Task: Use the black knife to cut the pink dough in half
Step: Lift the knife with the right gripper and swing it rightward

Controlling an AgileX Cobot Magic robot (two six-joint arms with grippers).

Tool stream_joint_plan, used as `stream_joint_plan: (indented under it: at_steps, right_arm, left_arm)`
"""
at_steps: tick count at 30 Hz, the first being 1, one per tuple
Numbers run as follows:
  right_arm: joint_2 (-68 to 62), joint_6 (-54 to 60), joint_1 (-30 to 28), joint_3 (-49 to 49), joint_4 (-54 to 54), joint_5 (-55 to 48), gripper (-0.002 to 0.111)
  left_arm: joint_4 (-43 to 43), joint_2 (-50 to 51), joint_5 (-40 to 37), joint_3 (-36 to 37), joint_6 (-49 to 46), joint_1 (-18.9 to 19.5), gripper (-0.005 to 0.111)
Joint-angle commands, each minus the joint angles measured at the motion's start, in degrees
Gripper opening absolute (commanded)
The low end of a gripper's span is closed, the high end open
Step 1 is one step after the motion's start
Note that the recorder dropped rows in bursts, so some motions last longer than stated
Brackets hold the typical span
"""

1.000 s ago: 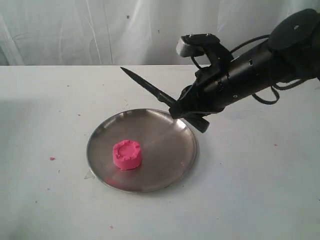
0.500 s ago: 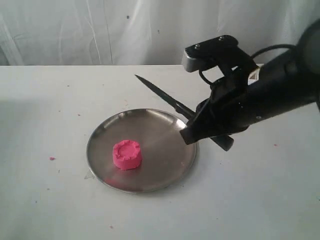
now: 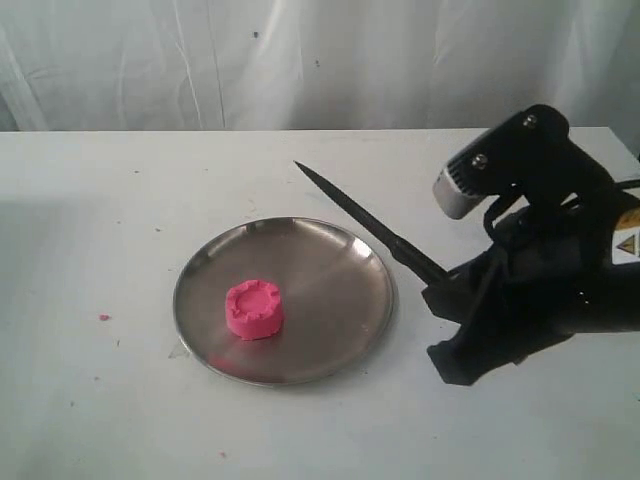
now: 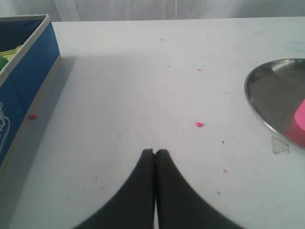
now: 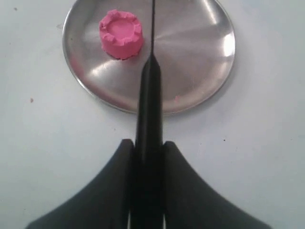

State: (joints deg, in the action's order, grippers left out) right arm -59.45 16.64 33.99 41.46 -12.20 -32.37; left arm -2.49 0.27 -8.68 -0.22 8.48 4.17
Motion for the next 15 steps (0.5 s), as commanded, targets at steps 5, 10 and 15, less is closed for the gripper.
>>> stream_joint_plan:
  at_steps: [5,10,15]
  right_arm:
    - [1.37,1.54,0.26,-0.94,2.04,-2.74,0.000]
    - [1.37,-11.77,1.32,-2.55,17.50,-3.24,0.000]
    - [1.37,-25.04,5.16,-2.89,29.11,-4.38,0.000]
  left_arm:
    - [0.38,-0.27,0.09,0.22,0.05,-0.22,0.000]
    - [0.38,-0.27,0.09,0.22,0.05,-0.22,0.000]
    - [0.38,-0.27,0.09,0.22,0.05,-0.22,0.000]
